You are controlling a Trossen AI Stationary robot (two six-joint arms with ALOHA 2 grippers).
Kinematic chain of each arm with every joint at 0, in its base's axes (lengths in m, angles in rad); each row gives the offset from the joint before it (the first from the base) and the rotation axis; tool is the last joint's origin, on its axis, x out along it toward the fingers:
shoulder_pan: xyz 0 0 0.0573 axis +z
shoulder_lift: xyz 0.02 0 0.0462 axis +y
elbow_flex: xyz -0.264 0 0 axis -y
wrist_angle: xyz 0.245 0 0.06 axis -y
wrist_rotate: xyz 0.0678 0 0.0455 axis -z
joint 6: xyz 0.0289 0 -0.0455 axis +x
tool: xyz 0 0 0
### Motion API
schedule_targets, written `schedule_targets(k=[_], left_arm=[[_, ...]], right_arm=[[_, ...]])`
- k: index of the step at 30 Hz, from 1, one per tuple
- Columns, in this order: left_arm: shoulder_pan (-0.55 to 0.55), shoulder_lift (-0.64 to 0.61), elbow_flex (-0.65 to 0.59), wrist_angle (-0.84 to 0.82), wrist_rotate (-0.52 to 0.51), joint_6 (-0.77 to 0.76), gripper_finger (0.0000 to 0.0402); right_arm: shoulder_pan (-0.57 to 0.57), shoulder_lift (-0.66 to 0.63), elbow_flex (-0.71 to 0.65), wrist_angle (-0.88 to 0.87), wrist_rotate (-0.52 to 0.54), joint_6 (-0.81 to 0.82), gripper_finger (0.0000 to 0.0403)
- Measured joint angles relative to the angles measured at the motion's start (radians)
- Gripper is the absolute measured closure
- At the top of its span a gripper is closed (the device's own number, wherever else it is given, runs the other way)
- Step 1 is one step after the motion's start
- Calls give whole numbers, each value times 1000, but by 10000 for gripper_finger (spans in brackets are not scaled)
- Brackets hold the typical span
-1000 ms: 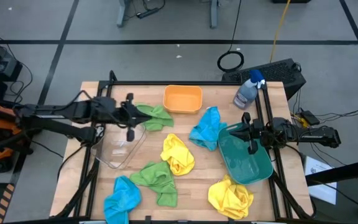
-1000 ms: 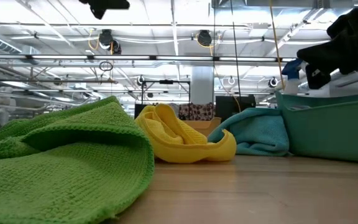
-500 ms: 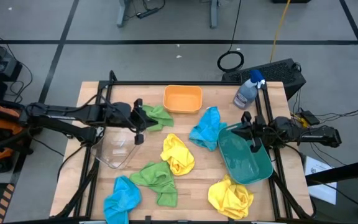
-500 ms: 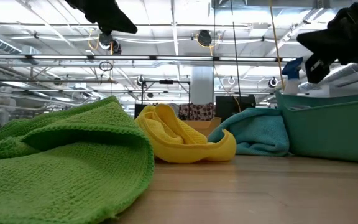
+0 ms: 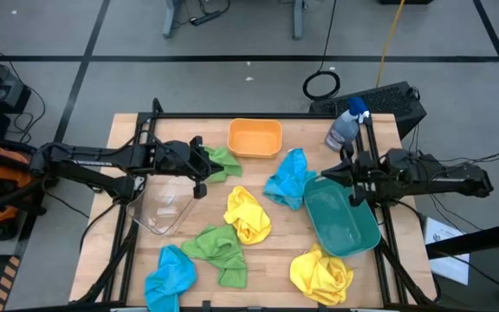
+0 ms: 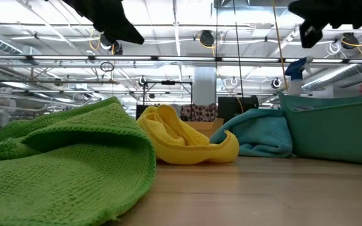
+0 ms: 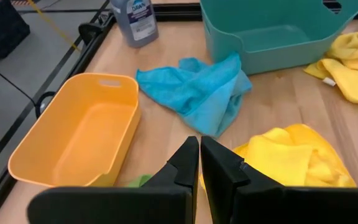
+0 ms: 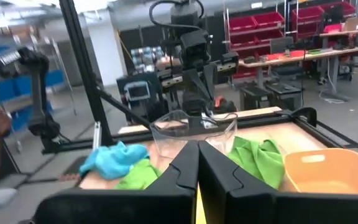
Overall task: Sort microfiber towel by color & place in baskets
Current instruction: Put the top green microfiber cloth into the orange bin
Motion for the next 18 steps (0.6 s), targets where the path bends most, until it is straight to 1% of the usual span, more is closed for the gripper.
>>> schedule_targets(k=[4,8,11,15,18], left_arm=[[9,5,0,0,-12,0,375],[23,5,0,-5,-50,-26,365],[46,5,0,-33,-51,-26,338],[87,5,0,-76,-53,-46,287],[118,16,0,-98,-53,-51,256]], right_arm=[[2,116,-9,12,14,-38,403],[22,232,-65,92,112,-12,403],[41,312,-97,202,155,0,403],[66,401,-102,319,222,-38,403],[77,452,-101,382,231,-68,403]])
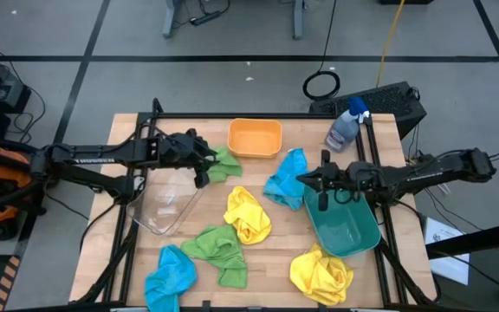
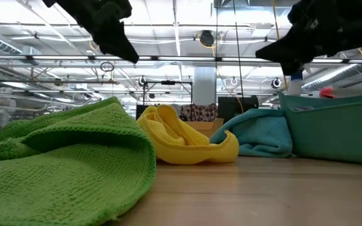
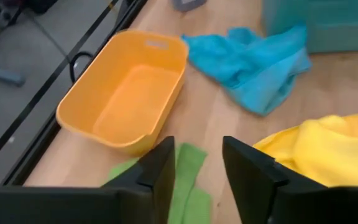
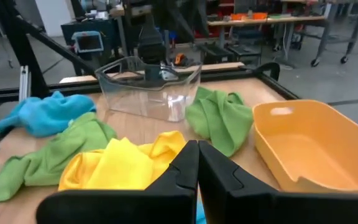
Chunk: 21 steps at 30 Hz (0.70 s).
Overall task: Sort microfiber towel by color & place in baskets
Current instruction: Put the top green microfiber cloth into the orange bin
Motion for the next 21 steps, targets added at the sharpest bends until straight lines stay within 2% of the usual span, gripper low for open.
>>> schedule_targets(k=[3,8,15,21], left_arm=[[25,21,0,-16,0,0,241],[54,76,0,-56,5,-2,237],[63,164,0,-87,103,16,233],[74,233,0,-103,84,28,174]], right_arm=[[4,40,0,26,0,-8,403],[4,74,0,25,0,-8,403],[4,77,0,30,0,-8,403],[4,77,0,30,0,-8,403]])
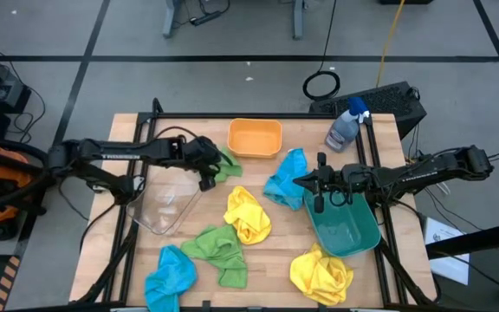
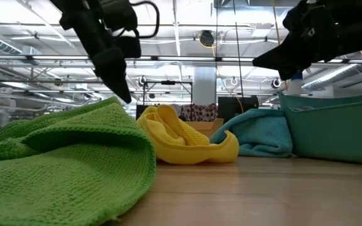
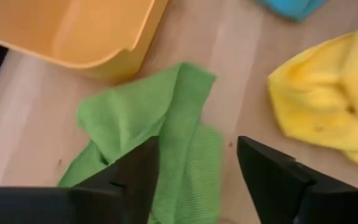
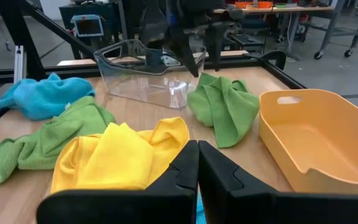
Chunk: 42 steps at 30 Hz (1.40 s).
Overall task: Sort microfiber towel by color & place in baskets
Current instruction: Put the top green microfiber cloth into the orange bin
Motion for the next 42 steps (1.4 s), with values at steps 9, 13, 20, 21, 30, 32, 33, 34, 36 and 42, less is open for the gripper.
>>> schedule_targets(k=[9,13,20,21,30,32,33,34,36,42], left_arm=[[82,81,0,6,-10,80,114],[115,120,0,13,-10,113,113],[131,180,0,14,-10,121,114],[131,188,0,14,-9,121,114],[132,251,27,10,-8,141,119],[132,266,38,13,-3,162,131],[132,275,43,12,-2,171,140],[132,284,47,12,-2,181,151],[132,305,58,11,-1,190,177],[132,354,67,11,3,211,277]], right_arm=[[0,0,0,0,0,0,403],[0,0,0,0,0,0,403],[0,0,0,0,0,0,403],[0,0,0,-1,0,0,403],[0,0,1,-3,1,-3,403],[0,0,1,-4,1,-3,403],[0,0,1,-4,2,-3,403],[0,0,1,-4,2,-3,403],[0,0,1,-4,2,-3,403],[0,0,1,-5,1,-3,403]])
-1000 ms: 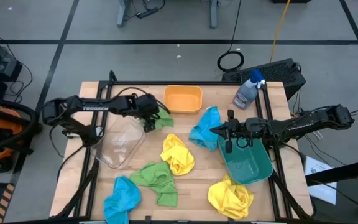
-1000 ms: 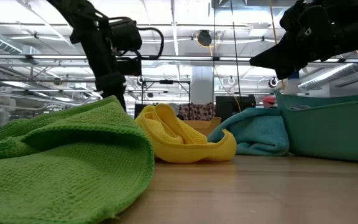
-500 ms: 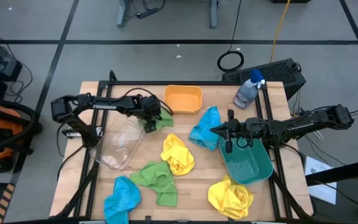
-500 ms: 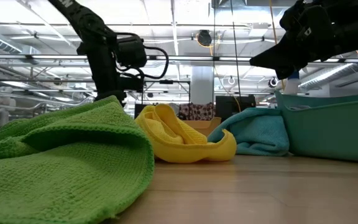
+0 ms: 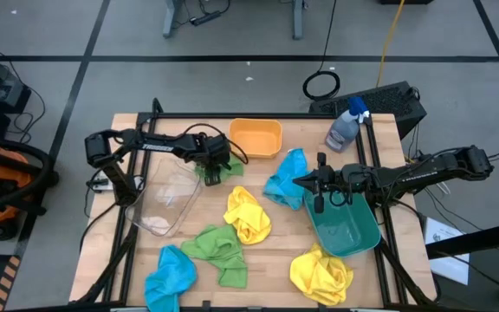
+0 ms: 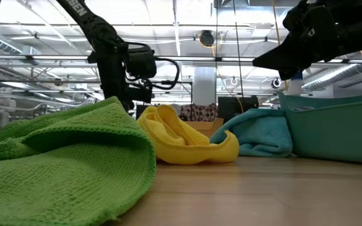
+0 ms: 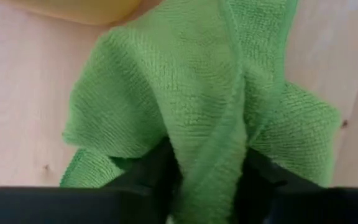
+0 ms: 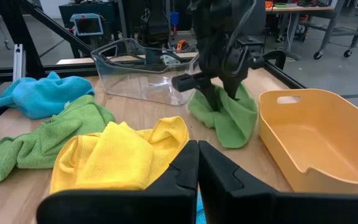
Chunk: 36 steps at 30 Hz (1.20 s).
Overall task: Sort microfiber towel by color & place in baskets
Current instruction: Put the top green microfiber cloth into the orange bin
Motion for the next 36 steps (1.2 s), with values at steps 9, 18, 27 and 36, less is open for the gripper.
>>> schedule_targets(k=[9,18,27,36], left_arm=[[-7,-90,100,-92,-2,-136,388],[-96,-260,264,-198,-1,-240,395],[-400,-385,254,-137,-63,-370,397],[-717,-380,231,47,-327,-370,395]], right_arm=[[0,0,0,1,6,-7,403],[0,0,0,10,31,-7,403],[63,63,0,337,-127,3,370],[230,323,163,403,27,-69,262]])
